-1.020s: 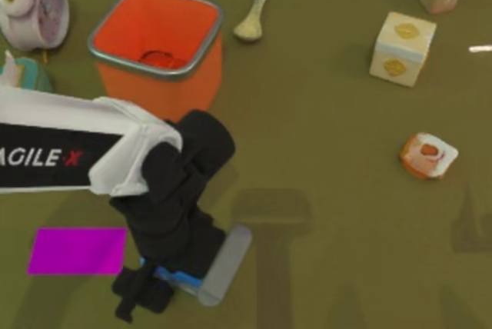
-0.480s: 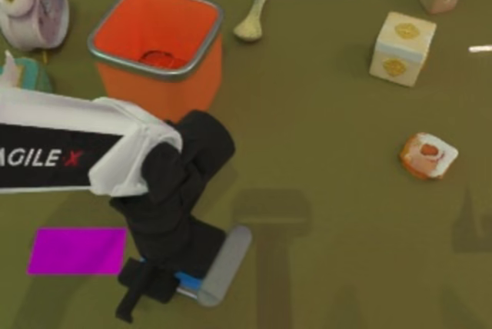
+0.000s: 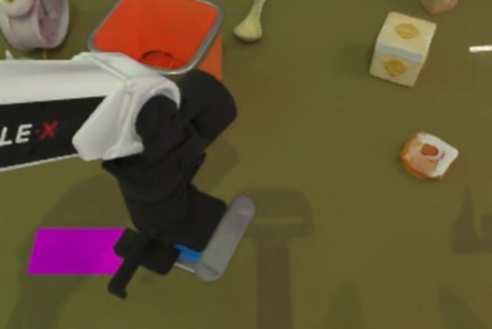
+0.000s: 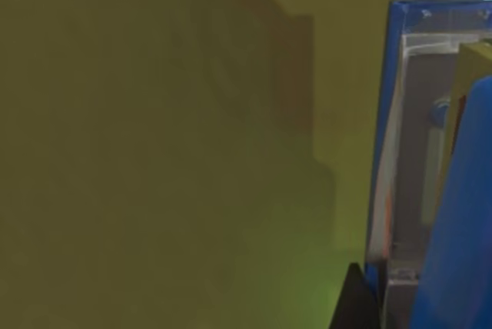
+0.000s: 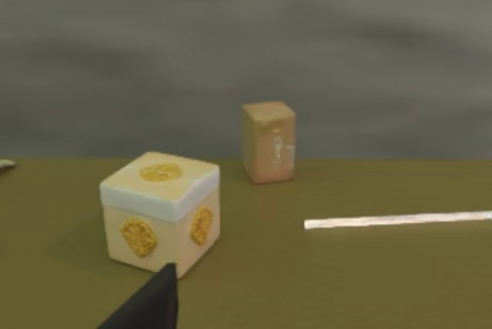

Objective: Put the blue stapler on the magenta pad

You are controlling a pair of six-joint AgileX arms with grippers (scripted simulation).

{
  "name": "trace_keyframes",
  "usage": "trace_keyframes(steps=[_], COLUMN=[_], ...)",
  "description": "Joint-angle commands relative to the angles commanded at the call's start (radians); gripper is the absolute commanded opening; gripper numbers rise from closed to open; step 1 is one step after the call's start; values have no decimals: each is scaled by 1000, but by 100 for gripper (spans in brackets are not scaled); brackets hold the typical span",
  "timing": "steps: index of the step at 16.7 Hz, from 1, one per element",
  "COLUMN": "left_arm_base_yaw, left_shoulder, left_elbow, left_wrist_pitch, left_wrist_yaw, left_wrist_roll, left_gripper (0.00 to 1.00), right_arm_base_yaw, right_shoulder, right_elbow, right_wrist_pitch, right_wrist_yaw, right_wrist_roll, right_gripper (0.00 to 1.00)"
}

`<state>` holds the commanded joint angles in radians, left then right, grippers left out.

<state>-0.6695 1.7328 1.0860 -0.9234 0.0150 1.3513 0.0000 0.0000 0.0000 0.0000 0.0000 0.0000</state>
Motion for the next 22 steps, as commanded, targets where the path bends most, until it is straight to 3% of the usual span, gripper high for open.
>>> trace_keyframes(steps=[5,11,14,19,22], left_arm_base_yaw=[12,23,123,399,471], left_shoulder=[-77,-82,-101,-139,-154], left_elbow=[107,109,98,63,50], left_wrist_pitch=[-185,-191,-195,-212,-217], left_wrist_yaw=[-1,-2,-4,-12,-15], left_wrist_roll=[-6,-1,10,34,42], left_gripper=[0,0,0,0,0], right_arm_base_yaw=[0,0,0,0,0], right_shoulder=[0,0,0,0,0], right_elbow=[0,0,0,0,0], right_wrist_pitch=[0,0,0,0,0], right_wrist_yaw=[0,0,0,0,0], right_wrist_roll=[0,0,0,0,0], right_gripper=[100,100,100,100,100])
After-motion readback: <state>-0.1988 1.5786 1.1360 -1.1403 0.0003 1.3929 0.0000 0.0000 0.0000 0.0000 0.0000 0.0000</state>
